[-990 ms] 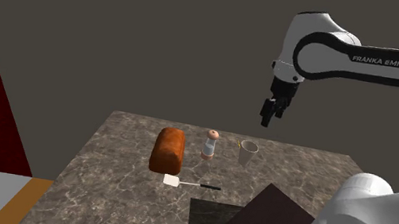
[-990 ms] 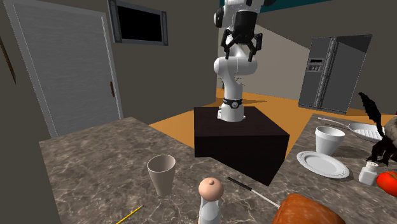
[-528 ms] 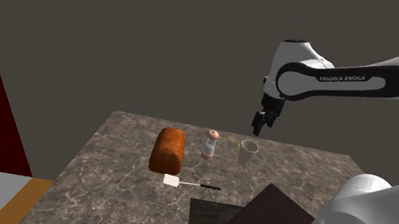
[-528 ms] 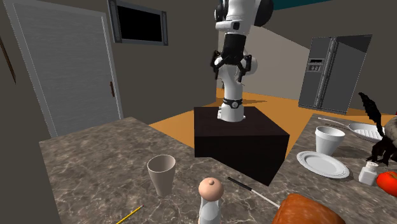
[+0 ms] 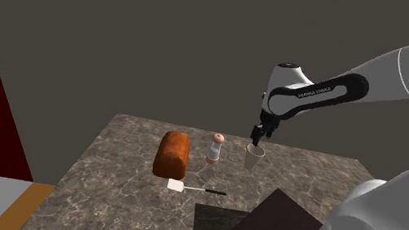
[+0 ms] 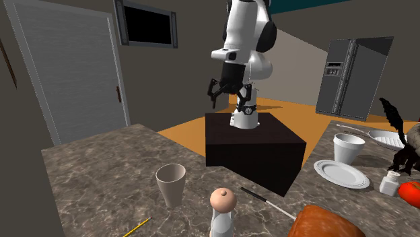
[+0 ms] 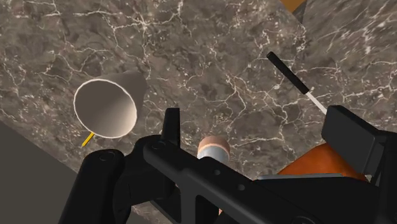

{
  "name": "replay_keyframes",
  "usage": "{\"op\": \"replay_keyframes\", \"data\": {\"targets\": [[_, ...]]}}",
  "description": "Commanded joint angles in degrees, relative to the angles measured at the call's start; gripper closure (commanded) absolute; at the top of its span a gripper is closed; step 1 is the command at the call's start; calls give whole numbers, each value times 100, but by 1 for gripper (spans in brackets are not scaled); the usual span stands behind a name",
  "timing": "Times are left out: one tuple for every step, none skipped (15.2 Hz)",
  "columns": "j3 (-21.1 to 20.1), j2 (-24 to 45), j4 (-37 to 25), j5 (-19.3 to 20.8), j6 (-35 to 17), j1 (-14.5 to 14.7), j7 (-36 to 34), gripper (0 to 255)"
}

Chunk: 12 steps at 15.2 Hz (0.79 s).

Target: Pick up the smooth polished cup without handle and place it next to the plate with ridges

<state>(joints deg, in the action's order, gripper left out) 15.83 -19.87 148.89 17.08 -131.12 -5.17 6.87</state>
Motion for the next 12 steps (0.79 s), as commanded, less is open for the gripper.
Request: {"op": "replay_keyframes", "data": {"targets": [[109, 391, -47, 31, -405, -38, 34, 0], [170, 620, -92, 30, -614, -55, 66, 0], [229, 855, -145, 18, -819, -70, 102, 0], [285, 1093, -206, -5, -1019, -85, 145, 0], [337, 1334, -275, -42, -1214, -99, 194, 0], [385, 1579, -352, -93, -1403, -114, 252, 0], [426, 1825, -437, -159, -1585, -132, 317, 0], [458, 2073, -529, -239, -1760, -153, 391, 0], [479, 2321, -628, -334, -1927, -181, 474, 0], [489, 2570, -736, -442, -2085, -218, 564, 0], [484, 2817, -850, -558, -2234, -265, 658, 0], [467, 3063, -973, -680, -2373, -322, 756, 0]]}}
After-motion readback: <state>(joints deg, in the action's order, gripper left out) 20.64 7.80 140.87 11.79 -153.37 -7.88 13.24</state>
